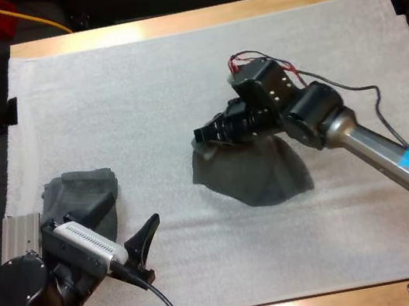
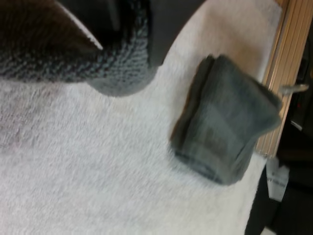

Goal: Pick towel from pile, fold and stack

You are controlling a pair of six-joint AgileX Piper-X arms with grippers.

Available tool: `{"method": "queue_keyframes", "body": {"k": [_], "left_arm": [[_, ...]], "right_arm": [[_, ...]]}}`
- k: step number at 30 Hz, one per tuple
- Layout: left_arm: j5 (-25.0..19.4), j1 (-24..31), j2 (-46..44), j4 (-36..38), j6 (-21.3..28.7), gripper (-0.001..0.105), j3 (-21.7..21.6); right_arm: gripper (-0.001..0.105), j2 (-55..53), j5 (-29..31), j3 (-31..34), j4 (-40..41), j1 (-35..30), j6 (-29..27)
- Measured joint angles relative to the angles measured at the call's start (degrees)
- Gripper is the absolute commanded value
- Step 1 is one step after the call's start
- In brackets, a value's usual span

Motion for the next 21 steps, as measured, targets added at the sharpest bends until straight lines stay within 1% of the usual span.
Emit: {"method": "queue_keyframes", "body": {"k": [1,2,4,5,7,9,10,15,18,21], "left_arm": [[0.0,0.0,0.0,0.3,0.0,0.069,0.0],[0.0,0.0,0.0,0.7,0.0,0.069,0.0],[0.0,0.0,0.0,1.3,0.0,0.069,0.0],[0.0,0.0,0.0,1.4,0.0,0.069,0.0],[0.0,0.0,0.0,1.4,0.0,0.069,0.0],[0.0,0.0,0.0,1.4,0.0,0.069,0.0],[0.0,0.0,0.0,1.4,0.0,0.069,0.0],[0.0,0.0,0.0,1.4,0.0,0.069,0.0],[0.0,0.0,0.0,1.4,0.0,0.069,0.0],[0.0,0.0,0.0,1.4,0.0,0.069,0.0]], "right_arm": [[0.016,0.6,0.0,0.0,-0.9,0.0,0.1],[0.02,1.0,0.0,0.0,-2.3,0.0,0.2],[0.039,1.5,0.0,0.0,-5.6,0.0,0.2],[0.043,1.5,0.1,0.0,-7.1,0.0,0.2],[0.065,1.5,0.1,0.0,-10.4,0.0,0.2],[0.075,1.4,-0.2,0.0,-13.2,0.0,0.2],[0.078,1.3,-0.7,0.0,-14.0,0.0,0.2],[0.078,0.4,-1.5,0.0,-14.5,0.0,0.2],[0.078,-1.0,-1.4,0.0,-13.1,0.0,0.2],[0.078,-2.8,-0.7,0.0,-10.0,0.0,-0.3]]}}
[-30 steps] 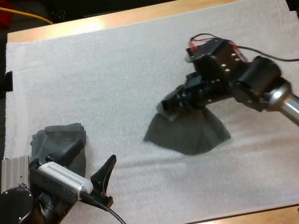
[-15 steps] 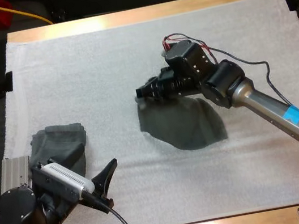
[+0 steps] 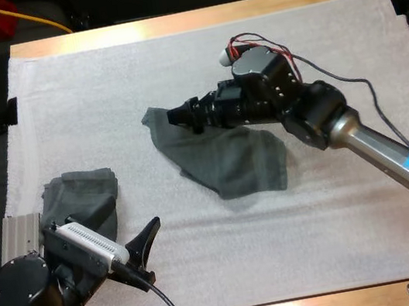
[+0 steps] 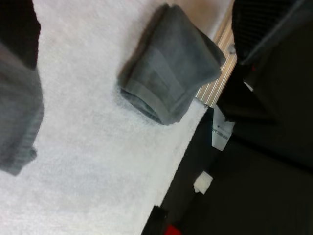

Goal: Pick towel from pile, fold and stack

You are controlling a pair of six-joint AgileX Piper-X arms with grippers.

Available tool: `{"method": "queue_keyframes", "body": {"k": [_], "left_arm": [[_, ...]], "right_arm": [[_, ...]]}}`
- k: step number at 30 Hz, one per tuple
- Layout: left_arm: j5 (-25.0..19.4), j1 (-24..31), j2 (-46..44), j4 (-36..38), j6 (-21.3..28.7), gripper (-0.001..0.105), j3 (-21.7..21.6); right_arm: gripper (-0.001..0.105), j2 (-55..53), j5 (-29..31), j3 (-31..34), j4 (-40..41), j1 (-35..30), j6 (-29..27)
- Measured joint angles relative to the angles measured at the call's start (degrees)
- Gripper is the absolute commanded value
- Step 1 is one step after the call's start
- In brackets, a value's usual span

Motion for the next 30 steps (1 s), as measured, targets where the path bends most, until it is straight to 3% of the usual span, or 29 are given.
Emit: {"method": "queue_keyframes", "body": {"k": [15,30], "left_arm": [[0.0,0.0,0.0,0.9,0.0,0.069,0.0],[0.0,0.0,0.0,10.5,0.0,0.069,-0.1]], "right_arm": [[0.078,-11.0,4.5,0.0,19.7,0.0,-6.0],[0.078,-20.7,16.3,0.0,37.0,0.0,-7.6]]}}
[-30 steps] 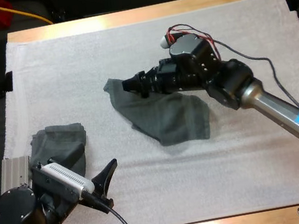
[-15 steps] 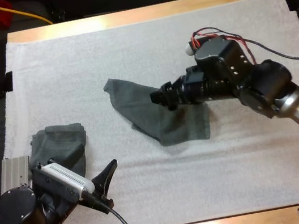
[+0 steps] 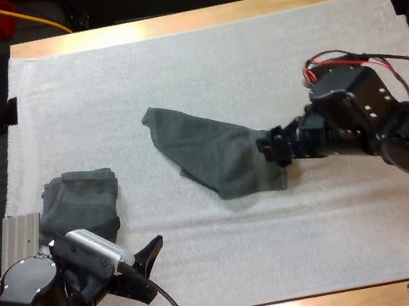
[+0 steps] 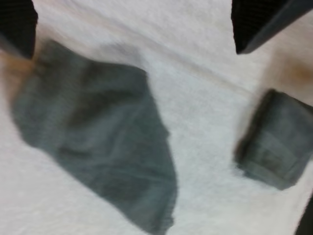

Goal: Pick towel from pile, fold and stack

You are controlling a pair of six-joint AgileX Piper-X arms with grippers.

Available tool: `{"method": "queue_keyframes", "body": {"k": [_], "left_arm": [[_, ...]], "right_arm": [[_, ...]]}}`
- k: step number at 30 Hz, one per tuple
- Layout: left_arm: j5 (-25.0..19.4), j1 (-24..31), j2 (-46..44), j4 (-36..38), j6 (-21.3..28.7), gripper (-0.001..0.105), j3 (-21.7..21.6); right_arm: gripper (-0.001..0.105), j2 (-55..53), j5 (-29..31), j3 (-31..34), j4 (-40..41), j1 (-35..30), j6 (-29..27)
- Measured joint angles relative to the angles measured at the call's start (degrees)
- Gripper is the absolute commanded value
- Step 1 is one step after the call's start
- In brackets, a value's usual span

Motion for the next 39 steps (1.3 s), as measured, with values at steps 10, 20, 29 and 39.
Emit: {"method": "queue_keyframes", "body": {"k": [10,20,29,39], "left_arm": [[-4.0,0.0,0.0,7.2,0.0,0.069,0.0],[-4.3,0.0,0.0,7.6,0.0,0.069,1.0],[-4.3,0.0,0.0,7.6,0.0,0.069,1.0],[-4.3,0.0,0.0,8.2,0.0,0.069,1.0]], "right_arm": [[0.078,-4.5,5.3,0.0,3.9,0.0,0.0],[0.078,-6.6,8.4,6.6,3.8,0.0,0.5],[0.078,-8.1,8.3,18.7,-1.9,0.0,6.6],[0.078,-8.1,7.1,29.1,-13.5,0.0,12.4]]}}
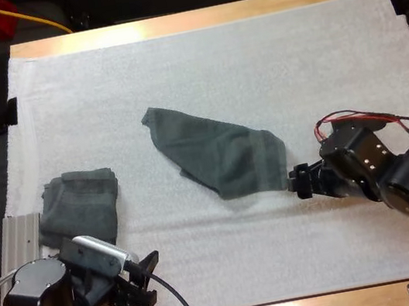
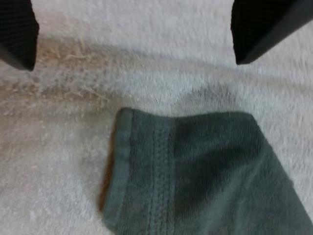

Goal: Pick towel from pile, fold and stack

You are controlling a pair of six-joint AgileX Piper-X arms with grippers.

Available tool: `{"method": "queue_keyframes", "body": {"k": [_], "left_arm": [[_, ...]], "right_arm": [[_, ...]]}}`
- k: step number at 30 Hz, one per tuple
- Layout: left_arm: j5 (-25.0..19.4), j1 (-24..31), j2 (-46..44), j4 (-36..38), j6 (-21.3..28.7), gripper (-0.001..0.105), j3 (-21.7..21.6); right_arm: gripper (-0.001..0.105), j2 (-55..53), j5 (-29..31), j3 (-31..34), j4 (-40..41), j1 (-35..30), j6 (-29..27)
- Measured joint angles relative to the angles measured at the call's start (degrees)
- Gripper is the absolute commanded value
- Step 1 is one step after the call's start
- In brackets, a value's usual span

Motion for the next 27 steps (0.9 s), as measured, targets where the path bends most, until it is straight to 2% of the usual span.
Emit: {"method": "queue_keyframes", "body": {"k": [3,7,15,20,27], "left_arm": [[0.0,0.0,0.0,0.8,0.0,0.069,0.0],[0.0,0.0,0.0,1.5,0.0,0.069,0.0],[0.0,0.0,0.0,1.5,0.0,0.069,0.0],[0.0,0.0,0.0,1.5,0.0,0.069,0.0],[0.0,0.0,0.0,1.7,0.0,0.069,0.0]], "right_arm": [[0.078,0.0,-0.5,2.6,-3.7,-0.6,1.4],[0.078,0.0,-4.8,6.7,-8.6,-5.1,4.7],[0.078,1.0,-20.7,15.1,-20.3,-16.0,7.4],[0.078,4.9,-26.6,18.7,-27.9,-16.6,7.4],[0.078,11.5,-28.0,19.0,-35.0,-16.6,7.8]]}}
